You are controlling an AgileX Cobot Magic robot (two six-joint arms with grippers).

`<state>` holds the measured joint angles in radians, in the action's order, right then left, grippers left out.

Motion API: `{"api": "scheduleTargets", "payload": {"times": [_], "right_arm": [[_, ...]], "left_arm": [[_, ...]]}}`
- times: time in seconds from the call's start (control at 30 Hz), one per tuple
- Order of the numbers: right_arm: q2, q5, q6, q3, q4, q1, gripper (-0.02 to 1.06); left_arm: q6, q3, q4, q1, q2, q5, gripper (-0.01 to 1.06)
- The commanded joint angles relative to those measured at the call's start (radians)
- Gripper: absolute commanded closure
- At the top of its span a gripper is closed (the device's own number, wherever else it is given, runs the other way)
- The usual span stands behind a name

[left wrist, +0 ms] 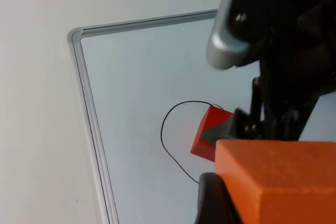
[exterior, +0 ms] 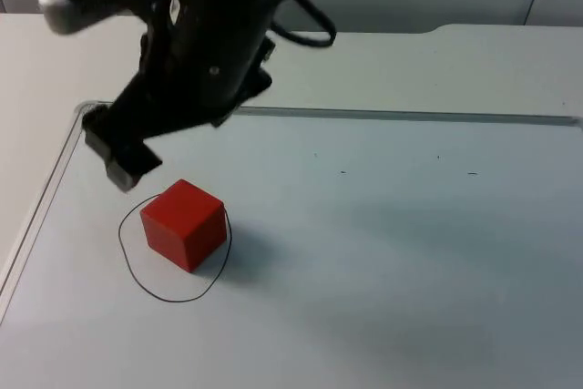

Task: Pick up one cube with the left hand and another cube with the right hand. First place the cube in the right hand at the target position, then stack the cube in the left hand on top.

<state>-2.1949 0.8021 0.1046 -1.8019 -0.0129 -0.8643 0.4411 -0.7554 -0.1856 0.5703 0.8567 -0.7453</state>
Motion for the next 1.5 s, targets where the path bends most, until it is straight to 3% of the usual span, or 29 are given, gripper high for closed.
{"api": "scheduleTargets", "payload": {"times": [0.0, 0.07, 0.27, 0.57, 0.73, 0.87, 1.0, 1.17, 1.47], "right_arm": [[0.083, 0.017, -0.024, -0.007, -0.073, 0.015, 0.06], [0.196, 0.024, -0.053, -0.007, -0.099, 0.057, 0.06], [0.481, -0.007, -0.044, -0.005, -0.048, 0.151, 0.07], [0.858, 0.004, 0.068, 0.043, -0.008, 0.164, 0.07], [1.089, -0.033, 0.072, 0.201, 0.013, 0.164, 0.07], [1.336, -0.092, 0.051, 0.434, 0.013, 0.164, 0.07], [1.489, -0.092, 0.000, 0.556, 0.013, 0.164, 0.07], [1.629, -0.069, -0.025, 0.653, 0.013, 0.164, 0.07], [1.736, 0.006, -0.025, 0.694, -0.010, 0.164, 0.07]], "left_arm": [[0.006, 0.000, 0.000, 0.007, -0.007, 0.019, 1.05], [0.006, 0.000, 0.002, 0.007, -0.007, 0.033, 1.05], [-0.001, 0.000, 0.006, 0.007, 0.001, 0.100, 1.05], [-0.143, 0.000, 0.058, 0.007, 0.182, 0.177, 1.05], [-0.201, -0.046, 0.070, 0.007, 0.350, 0.205, 1.05], [-0.386, -0.158, 0.169, 0.007, 0.531, 0.173, 1.05], [-0.451, -0.234, 0.219, 0.007, 0.632, 0.151, 1.05], [-0.469, -0.283, 0.241, 0.007, 0.741, 0.148, 1.05], [-0.458, -0.284, 0.284, -0.001, 0.875, 0.189, 1.05]]}}
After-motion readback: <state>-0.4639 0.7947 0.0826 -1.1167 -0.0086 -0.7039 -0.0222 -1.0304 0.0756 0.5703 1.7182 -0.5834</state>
